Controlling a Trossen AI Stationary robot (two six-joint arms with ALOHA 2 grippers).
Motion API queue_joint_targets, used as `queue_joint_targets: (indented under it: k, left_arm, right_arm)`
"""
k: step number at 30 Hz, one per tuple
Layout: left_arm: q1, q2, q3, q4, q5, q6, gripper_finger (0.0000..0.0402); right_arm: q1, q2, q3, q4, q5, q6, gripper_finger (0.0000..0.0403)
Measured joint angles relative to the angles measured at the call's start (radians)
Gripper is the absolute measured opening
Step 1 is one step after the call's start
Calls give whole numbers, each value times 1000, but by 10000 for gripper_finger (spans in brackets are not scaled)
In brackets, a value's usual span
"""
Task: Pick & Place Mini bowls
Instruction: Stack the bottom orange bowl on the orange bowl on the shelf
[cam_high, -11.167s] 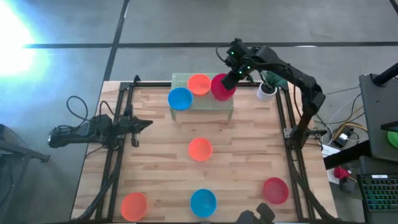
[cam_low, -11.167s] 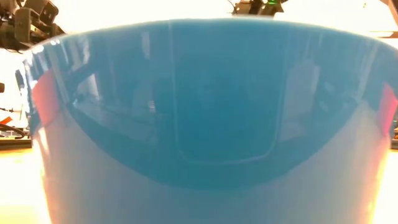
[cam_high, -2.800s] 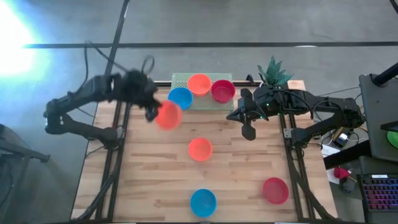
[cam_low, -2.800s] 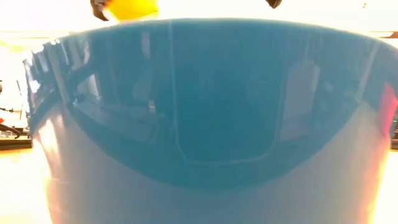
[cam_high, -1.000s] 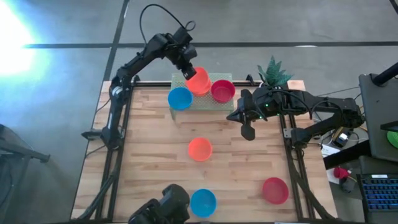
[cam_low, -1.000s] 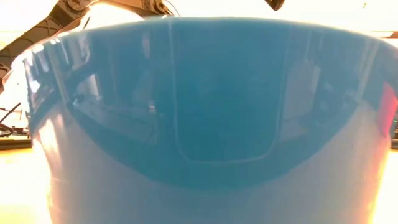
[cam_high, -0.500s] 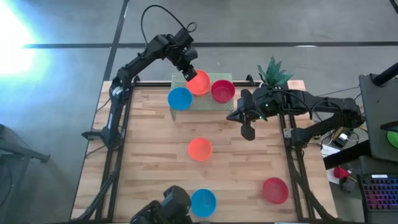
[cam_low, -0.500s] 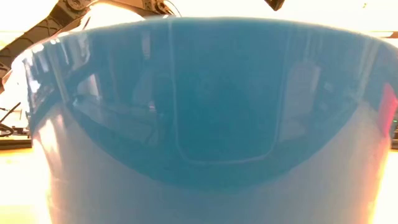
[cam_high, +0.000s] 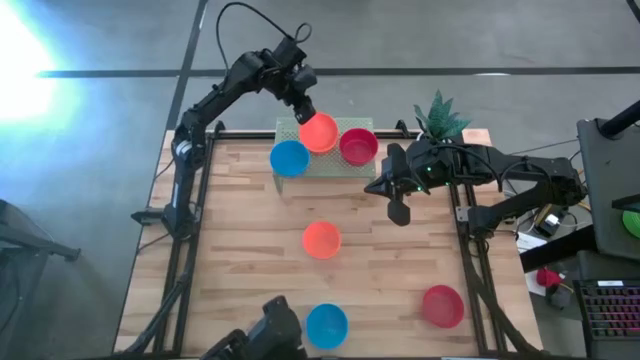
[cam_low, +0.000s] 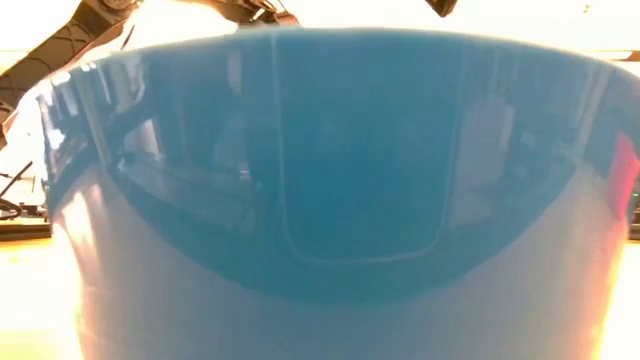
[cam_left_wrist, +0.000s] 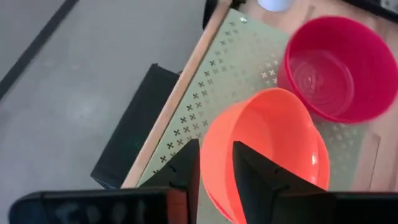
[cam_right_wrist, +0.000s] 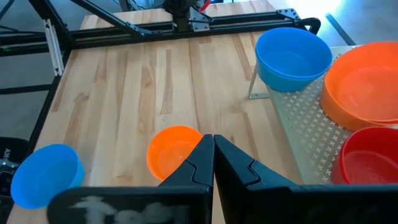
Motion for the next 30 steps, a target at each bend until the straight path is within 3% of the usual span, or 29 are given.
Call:
queue_joint_targets:
  k: [3, 9, 30]
  left_arm:
    - [-2, 0, 0, -10, 49, 63, 76]
    - [-12, 3, -5, -5, 85, 152, 7]
    - [-13, 5, -133, 82, 46, 156, 0]
  right_arm:
    - [-2, 0, 0, 0, 1, -6, 8]
    - [-3, 0, 0, 0, 24, -5, 8]
    - [-2, 0, 0, 0, 27, -5, 8]
